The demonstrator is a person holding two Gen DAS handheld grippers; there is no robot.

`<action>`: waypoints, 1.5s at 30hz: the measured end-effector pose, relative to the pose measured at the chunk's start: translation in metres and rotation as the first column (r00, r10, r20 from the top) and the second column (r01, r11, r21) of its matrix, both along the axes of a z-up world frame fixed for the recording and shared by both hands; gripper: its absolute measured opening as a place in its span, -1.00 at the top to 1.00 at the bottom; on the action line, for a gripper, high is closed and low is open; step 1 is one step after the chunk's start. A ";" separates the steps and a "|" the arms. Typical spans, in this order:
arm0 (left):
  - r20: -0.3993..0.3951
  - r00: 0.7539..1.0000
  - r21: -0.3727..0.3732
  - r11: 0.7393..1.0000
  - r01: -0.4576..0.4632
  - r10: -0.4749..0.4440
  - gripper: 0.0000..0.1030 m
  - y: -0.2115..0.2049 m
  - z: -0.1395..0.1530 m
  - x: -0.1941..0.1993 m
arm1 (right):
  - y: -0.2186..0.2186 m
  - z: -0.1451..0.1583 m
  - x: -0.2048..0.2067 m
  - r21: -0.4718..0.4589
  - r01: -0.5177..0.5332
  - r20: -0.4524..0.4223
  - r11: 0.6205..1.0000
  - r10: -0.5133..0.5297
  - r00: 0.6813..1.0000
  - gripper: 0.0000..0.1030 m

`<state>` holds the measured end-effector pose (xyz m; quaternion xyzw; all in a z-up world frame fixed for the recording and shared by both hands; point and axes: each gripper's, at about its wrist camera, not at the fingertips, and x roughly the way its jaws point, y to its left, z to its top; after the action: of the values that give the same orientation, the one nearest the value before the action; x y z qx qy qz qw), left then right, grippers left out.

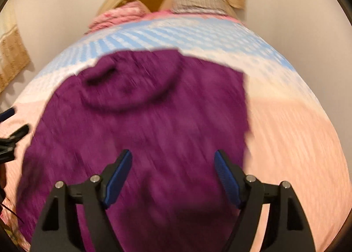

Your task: Fold large clothes

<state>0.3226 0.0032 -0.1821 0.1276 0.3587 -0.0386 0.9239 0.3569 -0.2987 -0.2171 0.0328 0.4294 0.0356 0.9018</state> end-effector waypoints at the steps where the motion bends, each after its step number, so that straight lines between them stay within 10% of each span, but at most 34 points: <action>1: -0.021 1.000 -0.001 1.000 -0.015 0.015 -0.98 0.009 -0.010 -0.015 | -0.014 -0.008 -0.018 0.016 0.022 -0.016 1.000 -0.022 1.000 -0.53; 11: -0.023 0.997 -0.027 0.997 -0.079 0.078 -0.98 0.028 -0.053 -0.111 | -0.047 -0.034 -0.136 0.041 0.120 -0.036 0.992 -0.118 0.992 -0.54; 25: -0.130 0.988 -0.211 0.972 -0.106 0.079 -0.91 0.031 -0.060 -0.136 | -0.032 -0.040 -0.200 0.114 0.106 -0.067 0.988 -0.099 0.993 -0.26; 29: -0.112 0.992 -0.221 0.972 -0.077 0.053 -0.47 0.028 -0.059 -0.145 | -0.032 -0.042 -0.201 0.128 0.103 -0.076 0.986 -0.094 0.993 0.03; 31: -0.080 0.997 -0.191 0.981 -0.021 0.005 0.23 0.020 -0.055 -0.152 | -0.017 -0.040 -0.201 0.123 0.083 -0.079 0.989 -0.074 0.994 0.66; 33: -0.089 0.995 -0.219 0.975 0.030 -0.051 0.75 0.015 -0.051 -0.154 | -0.015 -0.037 -0.207 0.159 0.069 -0.080 0.985 -0.057 0.995 0.76; 45: 0.114 0.990 -0.246 0.963 0.107 -0.081 0.93 0.041 0.041 -0.193 | 0.018 0.036 -0.235 0.234 -0.011 0.121 0.972 -0.018 0.993 0.87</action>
<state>0.1301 0.0446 -0.1415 0.0282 0.2964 -0.1211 0.9470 0.1223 -0.2805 -0.1810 0.1374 0.3662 0.0864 0.9163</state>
